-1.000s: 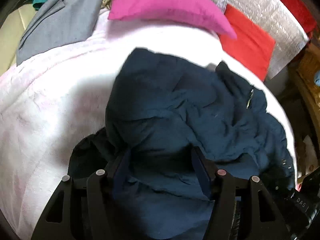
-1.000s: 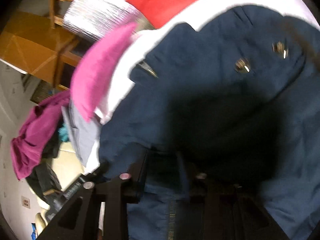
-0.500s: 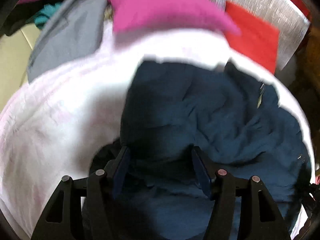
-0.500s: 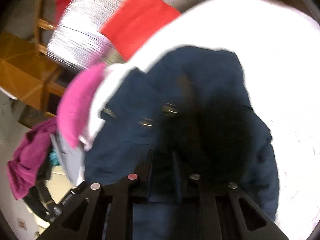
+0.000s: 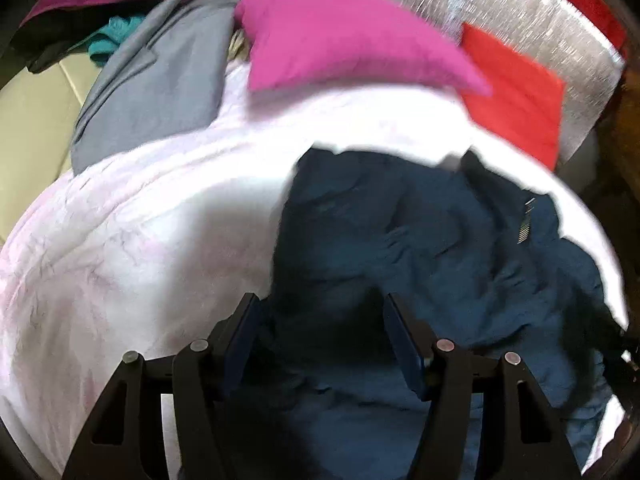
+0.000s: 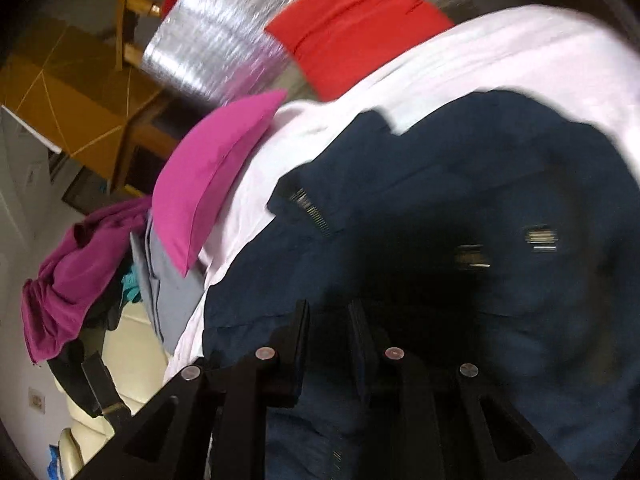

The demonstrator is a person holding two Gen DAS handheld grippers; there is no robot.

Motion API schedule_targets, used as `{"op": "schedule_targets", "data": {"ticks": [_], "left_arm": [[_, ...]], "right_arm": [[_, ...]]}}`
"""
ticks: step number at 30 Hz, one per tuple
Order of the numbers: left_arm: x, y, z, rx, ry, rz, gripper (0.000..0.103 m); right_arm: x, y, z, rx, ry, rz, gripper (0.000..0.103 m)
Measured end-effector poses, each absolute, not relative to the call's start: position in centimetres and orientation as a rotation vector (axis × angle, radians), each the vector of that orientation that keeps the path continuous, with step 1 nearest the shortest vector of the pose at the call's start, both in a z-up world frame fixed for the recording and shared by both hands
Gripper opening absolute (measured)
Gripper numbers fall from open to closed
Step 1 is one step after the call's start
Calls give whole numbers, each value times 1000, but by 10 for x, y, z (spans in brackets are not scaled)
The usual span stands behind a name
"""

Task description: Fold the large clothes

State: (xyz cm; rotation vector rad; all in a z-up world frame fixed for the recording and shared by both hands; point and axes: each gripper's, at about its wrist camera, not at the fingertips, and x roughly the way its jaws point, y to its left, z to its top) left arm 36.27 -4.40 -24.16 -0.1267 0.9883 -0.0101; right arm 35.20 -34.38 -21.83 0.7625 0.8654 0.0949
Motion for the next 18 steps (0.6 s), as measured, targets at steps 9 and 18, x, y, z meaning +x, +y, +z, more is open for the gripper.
{"op": "schedule_targets", "data": {"ticks": [9, 18], "left_arm": [[364, -30, -235, -181, 962, -40, 66], [366, -34, -239, -118, 948, 1, 66]], "right_arm": [[344, -349, -218, 767, 879, 90, 45], [245, -420, -202, 744, 778, -60, 57]]}}
